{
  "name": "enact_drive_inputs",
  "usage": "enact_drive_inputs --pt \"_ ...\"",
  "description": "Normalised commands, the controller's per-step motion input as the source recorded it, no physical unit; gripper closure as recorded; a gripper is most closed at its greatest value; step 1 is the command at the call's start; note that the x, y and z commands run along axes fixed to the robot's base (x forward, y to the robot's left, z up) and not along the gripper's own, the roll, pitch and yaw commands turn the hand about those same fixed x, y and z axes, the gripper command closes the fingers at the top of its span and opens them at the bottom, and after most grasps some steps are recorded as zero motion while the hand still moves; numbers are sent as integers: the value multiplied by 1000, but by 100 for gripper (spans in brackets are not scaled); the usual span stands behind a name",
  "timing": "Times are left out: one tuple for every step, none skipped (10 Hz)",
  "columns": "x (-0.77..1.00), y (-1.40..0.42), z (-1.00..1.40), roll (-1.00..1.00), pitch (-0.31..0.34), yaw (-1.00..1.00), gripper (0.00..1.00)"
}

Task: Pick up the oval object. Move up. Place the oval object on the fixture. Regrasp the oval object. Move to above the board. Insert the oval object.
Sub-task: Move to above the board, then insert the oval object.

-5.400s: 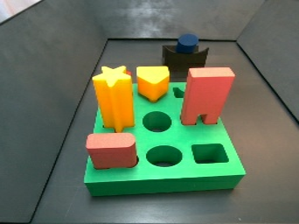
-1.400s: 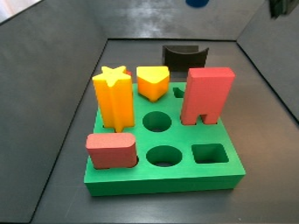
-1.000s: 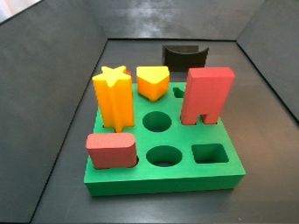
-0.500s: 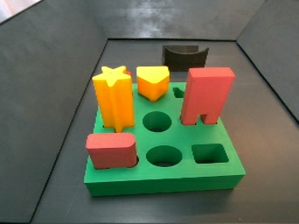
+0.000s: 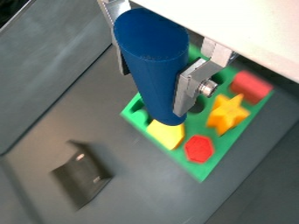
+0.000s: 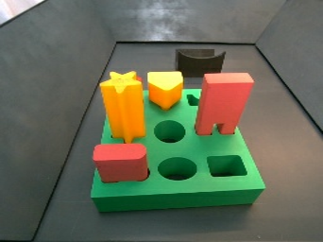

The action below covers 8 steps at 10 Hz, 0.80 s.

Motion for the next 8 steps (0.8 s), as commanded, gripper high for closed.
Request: enact_drive_inputs --pt "-137 -37 13 -1000 -80 -145 100" --pt "-105 -11 3 -1000 -81 -144 100" --pt "-86 16 2 -1000 -85 -138 100" --pt "-76 32 1 -761 -77 -93 100" --pt "-68 30 -2 -537 -70 -53 100" --pt "-52 18 0 -356 -58 -34 100" --pt "-34 14 -1 -209 -36 -21 100" --pt "0 -26 -17 0 0 0 100"
